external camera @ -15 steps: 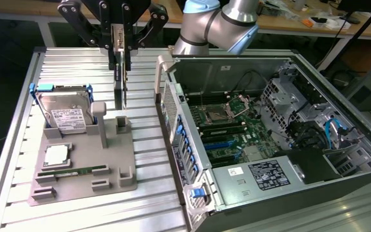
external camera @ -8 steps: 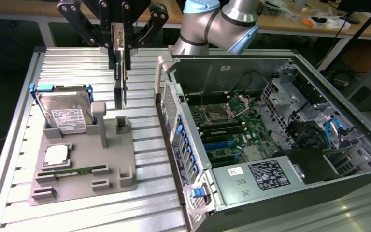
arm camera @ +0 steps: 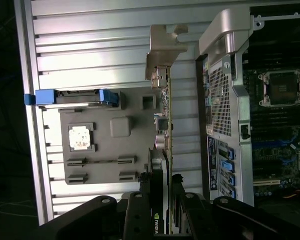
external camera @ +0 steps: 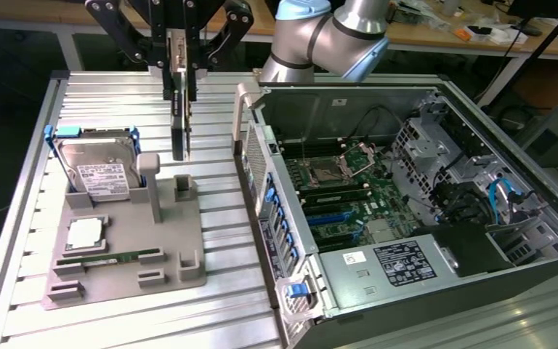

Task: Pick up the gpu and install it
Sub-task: 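Pick up the gpu and move the gpu toward the slot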

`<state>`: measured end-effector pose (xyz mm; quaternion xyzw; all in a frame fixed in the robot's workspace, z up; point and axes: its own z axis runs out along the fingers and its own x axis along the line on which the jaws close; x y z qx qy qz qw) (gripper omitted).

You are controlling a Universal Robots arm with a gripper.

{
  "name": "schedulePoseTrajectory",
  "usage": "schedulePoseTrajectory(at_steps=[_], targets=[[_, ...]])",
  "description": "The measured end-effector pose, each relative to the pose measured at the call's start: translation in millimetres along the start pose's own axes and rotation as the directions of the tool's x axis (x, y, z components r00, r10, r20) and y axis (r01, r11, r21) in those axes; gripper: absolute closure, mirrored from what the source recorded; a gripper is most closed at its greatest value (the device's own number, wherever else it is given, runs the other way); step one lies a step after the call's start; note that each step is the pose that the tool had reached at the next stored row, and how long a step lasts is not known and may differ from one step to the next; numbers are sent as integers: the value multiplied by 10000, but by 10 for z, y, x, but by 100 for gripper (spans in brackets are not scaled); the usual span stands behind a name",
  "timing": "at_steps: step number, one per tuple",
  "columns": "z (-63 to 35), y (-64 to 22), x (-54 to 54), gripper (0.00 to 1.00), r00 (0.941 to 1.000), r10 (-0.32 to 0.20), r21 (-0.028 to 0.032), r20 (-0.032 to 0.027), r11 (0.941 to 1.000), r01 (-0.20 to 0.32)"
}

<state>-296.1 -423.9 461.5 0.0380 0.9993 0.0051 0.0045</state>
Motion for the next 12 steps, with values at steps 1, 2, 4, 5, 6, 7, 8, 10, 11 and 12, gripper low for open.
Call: schedulePoseTrajectory(at_steps=[1,2,4,5,6,7,8,10,11,12], targets=[[0,0,0,73,10000,0,0,0,10000,0],[-2,1,0,73,10000,0,0,0,10000,0],[-8,1,0,73,10000,0,2,-2,10000,0],[-10,1,0,73,10000,0,1,-1,10000,0],[-12,2,0,73,10000,0,0,0,10000,0],[-15,2,0,73,10000,0,1,-1,10000,0],[-15,2,0,73,10000,0,-1,1,10000,0],[-18,3,-2,73,10000,0,1,-2,10000,0],[-19,4,-10,73,10000,0,3,-3,10000,0],[-18,5,-20,73,10000,0,1,-2,10000,0]])
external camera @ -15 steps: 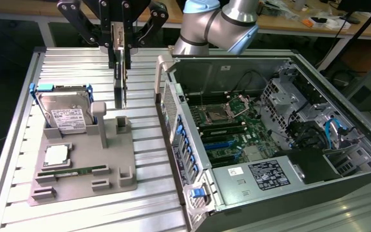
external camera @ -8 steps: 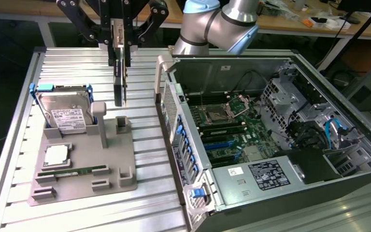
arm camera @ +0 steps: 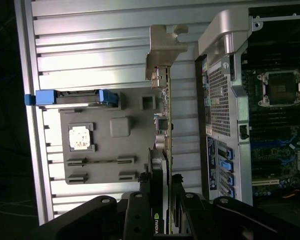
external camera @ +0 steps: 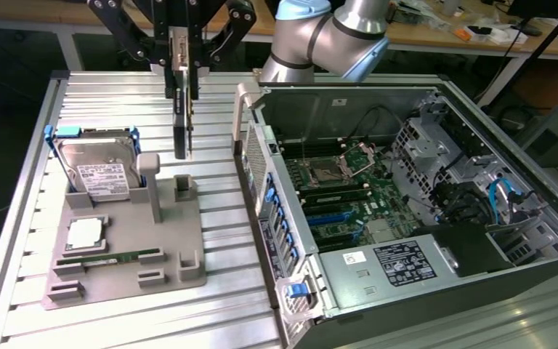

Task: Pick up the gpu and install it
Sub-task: 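Pick up the gpu and move the gpu toward the slot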

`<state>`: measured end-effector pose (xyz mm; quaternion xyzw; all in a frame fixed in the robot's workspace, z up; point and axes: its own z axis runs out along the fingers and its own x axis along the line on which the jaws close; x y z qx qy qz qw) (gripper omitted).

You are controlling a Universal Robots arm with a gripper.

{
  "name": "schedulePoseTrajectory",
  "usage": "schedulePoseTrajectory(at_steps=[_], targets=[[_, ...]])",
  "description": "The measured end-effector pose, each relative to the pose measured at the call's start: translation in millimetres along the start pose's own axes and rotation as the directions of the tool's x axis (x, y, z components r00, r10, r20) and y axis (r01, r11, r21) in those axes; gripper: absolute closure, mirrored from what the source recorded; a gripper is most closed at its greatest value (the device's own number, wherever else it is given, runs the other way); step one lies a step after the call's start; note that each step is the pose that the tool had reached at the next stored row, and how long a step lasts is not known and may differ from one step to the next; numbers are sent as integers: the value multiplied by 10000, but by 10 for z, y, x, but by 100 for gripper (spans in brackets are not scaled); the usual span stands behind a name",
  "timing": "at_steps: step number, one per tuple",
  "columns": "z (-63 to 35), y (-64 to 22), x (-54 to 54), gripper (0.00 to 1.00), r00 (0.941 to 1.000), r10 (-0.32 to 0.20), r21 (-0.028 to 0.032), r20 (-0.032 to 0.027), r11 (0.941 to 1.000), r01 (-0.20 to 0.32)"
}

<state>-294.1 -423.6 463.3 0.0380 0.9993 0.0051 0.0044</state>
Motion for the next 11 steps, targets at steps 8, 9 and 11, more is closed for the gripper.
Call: schedulePoseTrajectory(at_steps=[8,9,11], targets=[[1,2,-33,73,10000,0,0,1,10000,0],[1,2,-34,73,10000,1,-1,1,10000,-1],[1,2,-38,73,10000,0,-1,2,10000,0]])
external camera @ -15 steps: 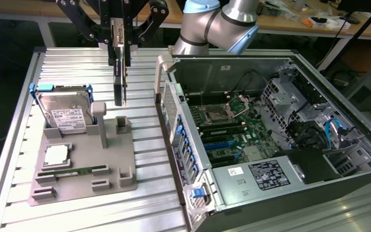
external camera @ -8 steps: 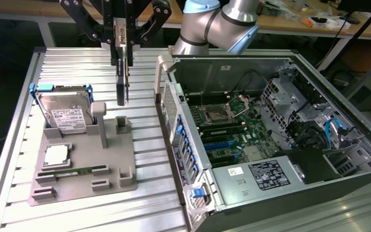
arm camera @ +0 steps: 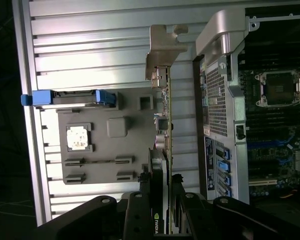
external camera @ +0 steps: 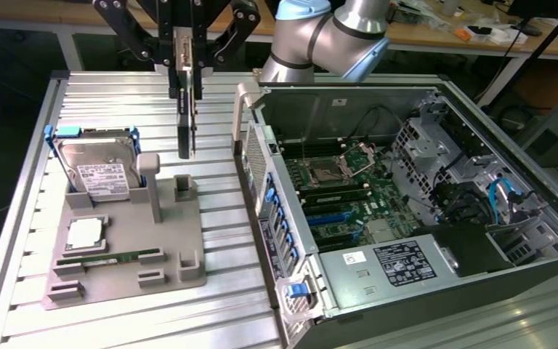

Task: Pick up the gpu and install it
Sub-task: 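Pick up the gpu and move the gpu toward the slot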

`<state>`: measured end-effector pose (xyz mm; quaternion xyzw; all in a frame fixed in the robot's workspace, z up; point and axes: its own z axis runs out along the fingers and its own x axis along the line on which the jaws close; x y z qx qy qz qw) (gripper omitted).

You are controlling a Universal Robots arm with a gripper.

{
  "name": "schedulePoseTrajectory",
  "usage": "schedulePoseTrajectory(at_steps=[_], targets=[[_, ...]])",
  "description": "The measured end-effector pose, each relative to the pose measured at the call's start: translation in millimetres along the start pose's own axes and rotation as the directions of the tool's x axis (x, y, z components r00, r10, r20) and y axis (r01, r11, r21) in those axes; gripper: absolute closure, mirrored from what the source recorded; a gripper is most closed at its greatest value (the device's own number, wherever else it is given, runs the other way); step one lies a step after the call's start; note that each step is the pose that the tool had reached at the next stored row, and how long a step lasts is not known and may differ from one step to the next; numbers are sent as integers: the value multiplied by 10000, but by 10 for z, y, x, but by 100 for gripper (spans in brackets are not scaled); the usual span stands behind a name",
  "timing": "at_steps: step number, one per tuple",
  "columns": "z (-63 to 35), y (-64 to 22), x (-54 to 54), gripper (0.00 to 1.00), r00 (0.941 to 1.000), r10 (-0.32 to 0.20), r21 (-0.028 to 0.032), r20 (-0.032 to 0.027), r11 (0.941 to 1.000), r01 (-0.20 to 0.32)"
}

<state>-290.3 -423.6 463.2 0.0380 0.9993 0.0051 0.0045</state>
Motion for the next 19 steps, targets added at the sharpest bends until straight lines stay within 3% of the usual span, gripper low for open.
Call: schedulePoseTrajectory(at_steps=[19], targets=[[1,7,-73,73,10000,0,0,0,10000,0]])
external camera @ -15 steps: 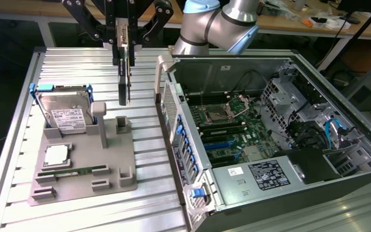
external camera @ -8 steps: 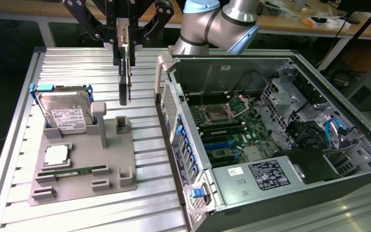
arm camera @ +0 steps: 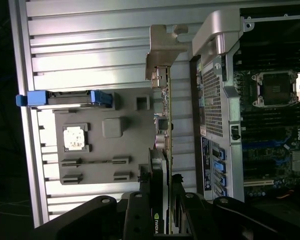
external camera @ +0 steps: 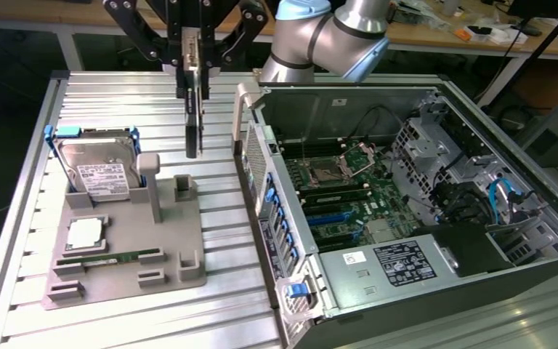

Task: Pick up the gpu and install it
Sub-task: 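Pick up the gpu and move the gpu toward the slot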

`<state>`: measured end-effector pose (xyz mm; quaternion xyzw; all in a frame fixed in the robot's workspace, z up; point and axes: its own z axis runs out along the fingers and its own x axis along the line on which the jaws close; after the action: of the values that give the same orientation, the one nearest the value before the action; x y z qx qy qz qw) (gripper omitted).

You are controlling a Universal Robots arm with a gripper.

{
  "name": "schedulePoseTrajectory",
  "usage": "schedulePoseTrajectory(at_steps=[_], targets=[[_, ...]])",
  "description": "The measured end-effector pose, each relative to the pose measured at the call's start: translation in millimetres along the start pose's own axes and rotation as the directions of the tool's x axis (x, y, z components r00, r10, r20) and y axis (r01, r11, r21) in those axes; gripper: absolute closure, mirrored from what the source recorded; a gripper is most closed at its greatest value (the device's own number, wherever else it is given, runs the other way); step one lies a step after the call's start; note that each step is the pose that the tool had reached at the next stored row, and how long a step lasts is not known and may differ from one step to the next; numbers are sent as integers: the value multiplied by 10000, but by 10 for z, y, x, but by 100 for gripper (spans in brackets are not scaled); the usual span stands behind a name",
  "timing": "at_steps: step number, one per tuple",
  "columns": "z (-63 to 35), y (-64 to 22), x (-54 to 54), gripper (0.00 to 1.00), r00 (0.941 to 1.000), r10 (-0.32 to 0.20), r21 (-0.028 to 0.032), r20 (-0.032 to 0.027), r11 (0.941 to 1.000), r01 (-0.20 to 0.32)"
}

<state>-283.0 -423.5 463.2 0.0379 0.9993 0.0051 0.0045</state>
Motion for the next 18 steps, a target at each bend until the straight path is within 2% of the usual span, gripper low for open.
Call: schedulePoseTrajectory(at_steps=[18], targets=[[1,4,-57,73,10000,0,0,1,10000,0]])
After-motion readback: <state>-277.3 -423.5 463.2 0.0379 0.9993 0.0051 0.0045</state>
